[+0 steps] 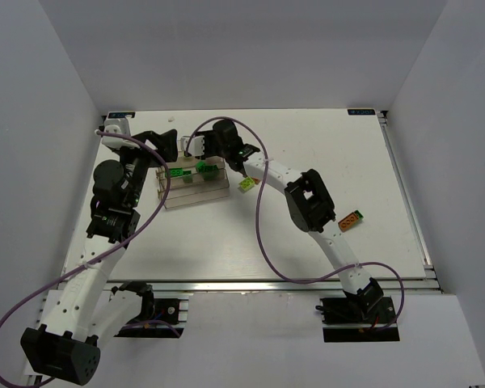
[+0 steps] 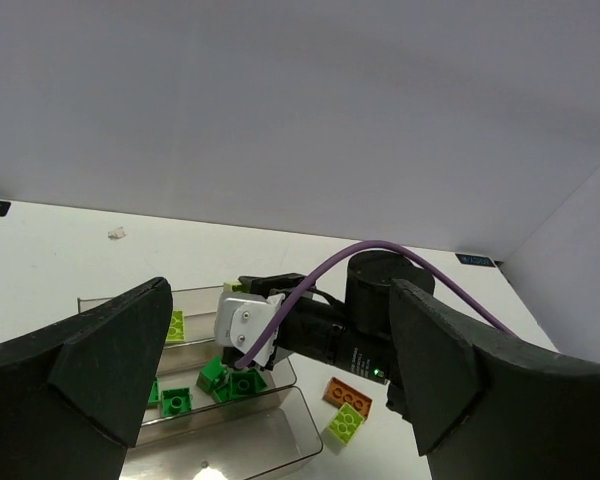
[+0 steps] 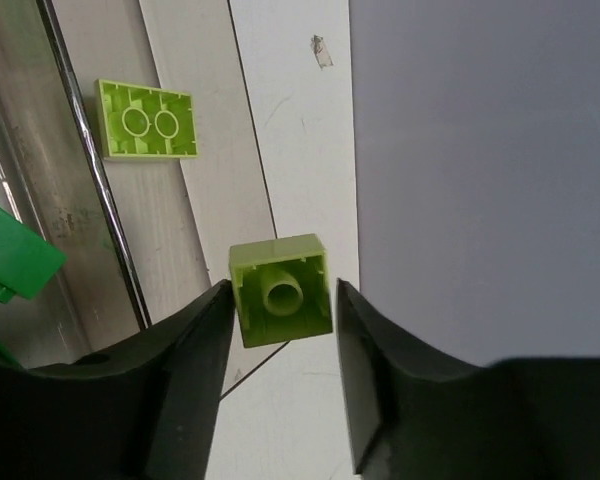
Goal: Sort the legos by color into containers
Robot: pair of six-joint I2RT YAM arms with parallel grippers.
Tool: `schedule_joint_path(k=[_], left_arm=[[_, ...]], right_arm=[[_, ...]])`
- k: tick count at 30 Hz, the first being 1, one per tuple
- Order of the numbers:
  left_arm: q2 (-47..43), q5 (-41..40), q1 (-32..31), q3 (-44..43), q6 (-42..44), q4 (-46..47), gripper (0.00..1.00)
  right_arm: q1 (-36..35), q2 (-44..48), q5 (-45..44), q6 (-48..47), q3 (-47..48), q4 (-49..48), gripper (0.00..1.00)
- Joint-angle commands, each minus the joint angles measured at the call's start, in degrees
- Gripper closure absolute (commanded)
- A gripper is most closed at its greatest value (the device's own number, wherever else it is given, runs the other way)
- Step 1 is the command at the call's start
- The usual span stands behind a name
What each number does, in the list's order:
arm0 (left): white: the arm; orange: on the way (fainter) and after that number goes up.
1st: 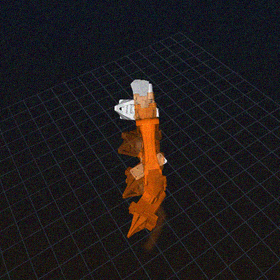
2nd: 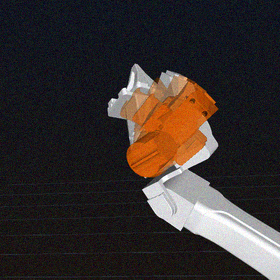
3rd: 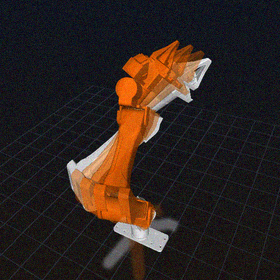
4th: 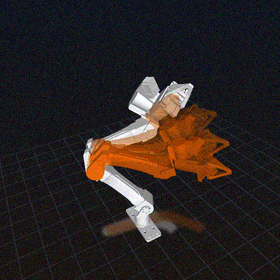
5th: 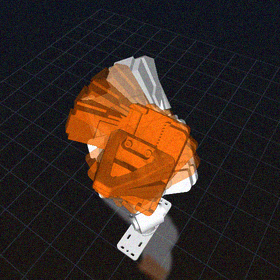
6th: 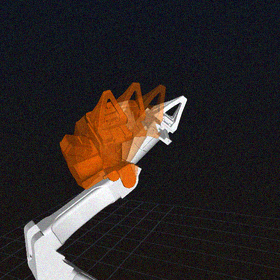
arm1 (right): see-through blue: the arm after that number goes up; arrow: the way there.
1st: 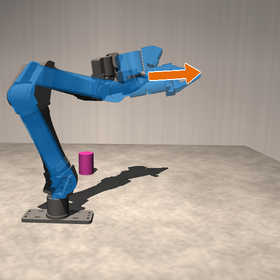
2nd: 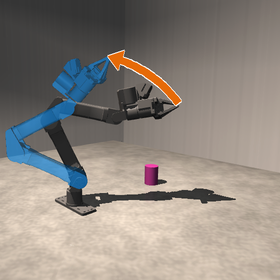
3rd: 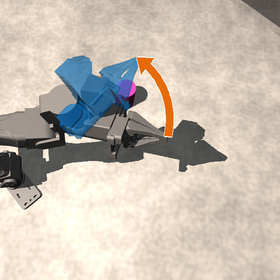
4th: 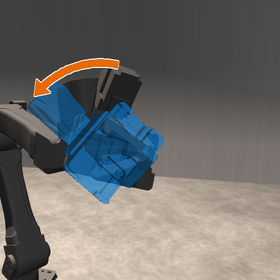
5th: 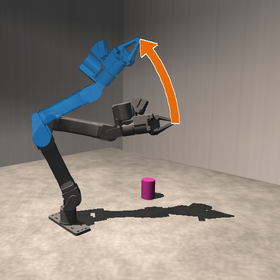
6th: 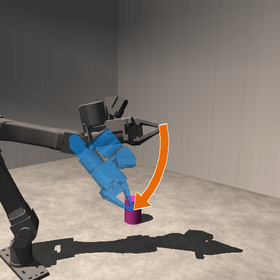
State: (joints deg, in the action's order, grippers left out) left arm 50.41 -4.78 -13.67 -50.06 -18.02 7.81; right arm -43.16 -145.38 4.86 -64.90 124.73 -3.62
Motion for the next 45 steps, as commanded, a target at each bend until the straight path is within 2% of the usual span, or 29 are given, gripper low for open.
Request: schedule_joint_path(k=[1,5,8,14,19,22,23,24,26,27,29,30,31,35,36,41,44,45], left_arm=[[-1.0,-0.1,-0.1,0.1,0.6,0.6,0.02],[-0.8,-0.1,-0.1,0.2,0.6,0.6,0.02],[-0.8,-0.1,-0.1,0.2,0.6,0.6,0.02],[-0.8,-0.1,-0.1,0.3,0.6,0.6,0.02],[-0.8,1.0,-0.1,0.3,0.3,1.1,0.02],[-1.0,2.8,-0.1,0.3,-0.3,1.6,0.02],[-1.0,4.1,-0.2,0.3,-0.8,2.0,0.02],[-0.8,4.7,-0.2,0.3,-1.1,2.2,0.02],[-0.5,8.3,-0.2,0.4,-2.2,2.7,0.02],[-0.1,9.7,-0.2,0.5,-2.5,3.4,0.02],[1.6,13.0,-0.6,-0.3,-3.4,3.4,0.02],[2.2,14.0,-0.7,-0.3,-3.9,3.7,0.02],[3.4,14.7,-1.1,-0.3,-4.3,3.9,0.02],[5.3,16.8,-2.1,-0.6,-6.5,4.1,0.02],[5.4,16.9,-2.3,-0.6,-6.6,4.1,0.02],[4.9,16.1,-2.9,-0.5,-6.3,4.1,0.02],[4.8,15.8,-3.6,-0.5,-6.0,4.0,0.02],[4.9,15.8,-3.6,-0.5,-6.0,4.0,0.02]], right_arm=[[-0.1,-0.2,0.3,0.4,2.6,-3.9,0.49],[-0.2,-0.7,-0.6,0.1,2.5,-5.4,0.28],[-0.2,-0.7,-0.8,0.0,2.5,-5.8,0.23],[-0.2,2.1,-1.3,2.8,2.0,-4.1,0.24],[0.8,12.0,-2.6,9.0,-2.7,2.7,0.28],[2.8,22.3,-0.3,12.7,-13.2,9.3,0.31],[4.1,28.9,0.7,13.3,-17.1,11.2,0.31],[4.9,32.1,2.9,14.3,-25.3,12.0,0.3],[6.7,39.4,5.1,14.9,-34.1,12.7,0.29],[8.6,46.9,6.0,15.0,-42.6,12.7,0.27],[13.1,57.8,6.4,17.6,-50.0,11.6,0.19],[15.4,61.1,9.5,18.4,-53.0,12.8,0.13],[17.9,64.3,11.4,19.2,-57.8,14.0,0.11],[31.1,76.6,17.9,18.7,-65.6,22.7,0.11],[35.2,80.1,19.8,17.6,-66.6,27.8,0.11],[45.2,89.5,20.4,11.2,-76.4,35.3,0.12],[51.1,88.5,20.8,-2.1,-78.3,41.3,0.15],[52.5,87.3,20.5,-5.1,-77.9,43.2,0.19]])
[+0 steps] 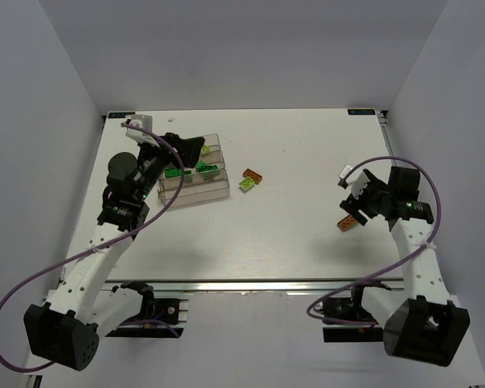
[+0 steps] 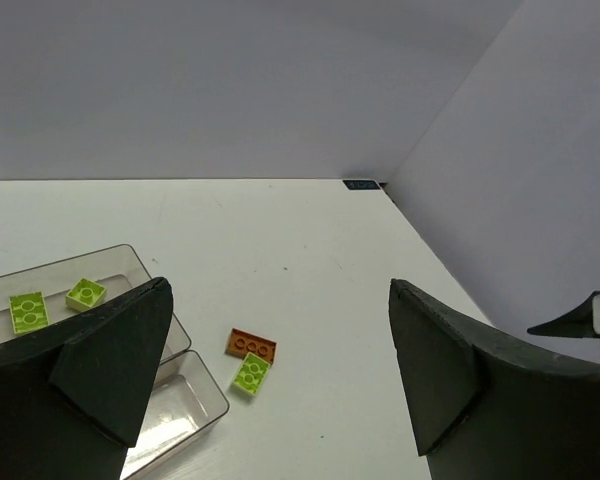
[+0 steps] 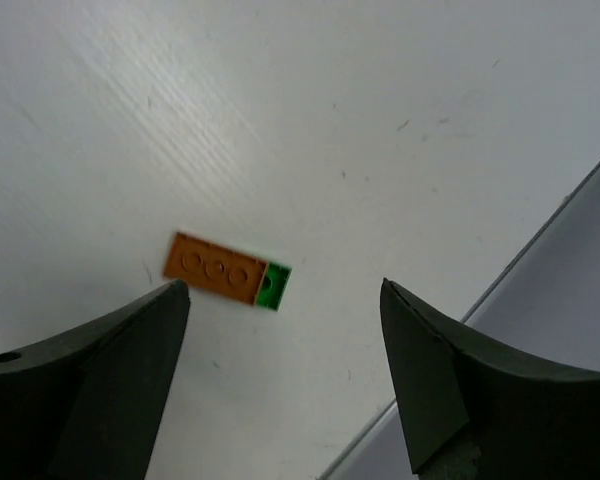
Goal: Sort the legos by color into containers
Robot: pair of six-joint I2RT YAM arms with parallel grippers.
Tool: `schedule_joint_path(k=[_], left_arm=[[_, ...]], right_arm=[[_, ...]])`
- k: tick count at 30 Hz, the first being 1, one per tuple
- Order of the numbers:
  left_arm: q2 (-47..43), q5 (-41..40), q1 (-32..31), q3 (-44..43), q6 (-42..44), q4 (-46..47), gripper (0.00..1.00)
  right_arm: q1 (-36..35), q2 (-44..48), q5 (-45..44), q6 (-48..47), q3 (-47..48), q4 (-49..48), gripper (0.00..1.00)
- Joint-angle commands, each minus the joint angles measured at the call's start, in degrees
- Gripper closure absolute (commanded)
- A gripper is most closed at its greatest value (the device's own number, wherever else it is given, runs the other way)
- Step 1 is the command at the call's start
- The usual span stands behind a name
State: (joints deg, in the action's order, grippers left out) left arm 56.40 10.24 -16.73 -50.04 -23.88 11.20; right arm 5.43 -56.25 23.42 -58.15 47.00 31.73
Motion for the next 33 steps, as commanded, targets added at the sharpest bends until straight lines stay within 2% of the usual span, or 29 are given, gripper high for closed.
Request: schedule_joint_path(k=[1,3,5,7,8,10,14,27,33], left_arm=[[-0.9,0.8,-0.8,-0.5,-0.1,0.6,0.02],[-0.7,1.0,-1.0,-0.6,-0.2,0.4,0.02],[-0.7,1.0,-1.4,-0.7,-0.1,0.3,0.02],[-0.9,0.7,-1.5,-0.8,0.2,0.1,0.02],[-0.9,0.5,-1.5,-0.8,0.3,0.0,0.02],[-0.9,0.3,-1.5,-0.8,0.6,-0.2,0.02],[-1.2,0.3,-1.5,-0.8,0.6,-0.3,0.02],[-0.9,0.6,-1.5,-1.0,0.9,-0.4,0.02],[-0.6,0.5,-1.6,-1.1,0.9,-0.5,0.02]], right_arm=[[6.2,-5.2,1.7,-14.9,0.7,12.1,0.22],[8.6,-8.9,2.0,-24.5,3.9,16.1,0.29],[12.0,-13.0,4.2,-30.1,6.2,18.6,0.29],[13.8,-15.2,5.4,-41.0,6.6,20.6,0.21],[13.8,-15.7,5.1,-44.1,6.5,21.4,0.13],[13.8,-16.6,4.4,-51.5,5.4,21.2,0.11],[13.0,-19.0,3.0,-53.5,5.9,16.7,0.11],[10.0,-31.0,1.5,-57.8,10.1,15.6,0.11],[8.1,-35.4,0.3,-56.0,11.6,14.5,0.15]])
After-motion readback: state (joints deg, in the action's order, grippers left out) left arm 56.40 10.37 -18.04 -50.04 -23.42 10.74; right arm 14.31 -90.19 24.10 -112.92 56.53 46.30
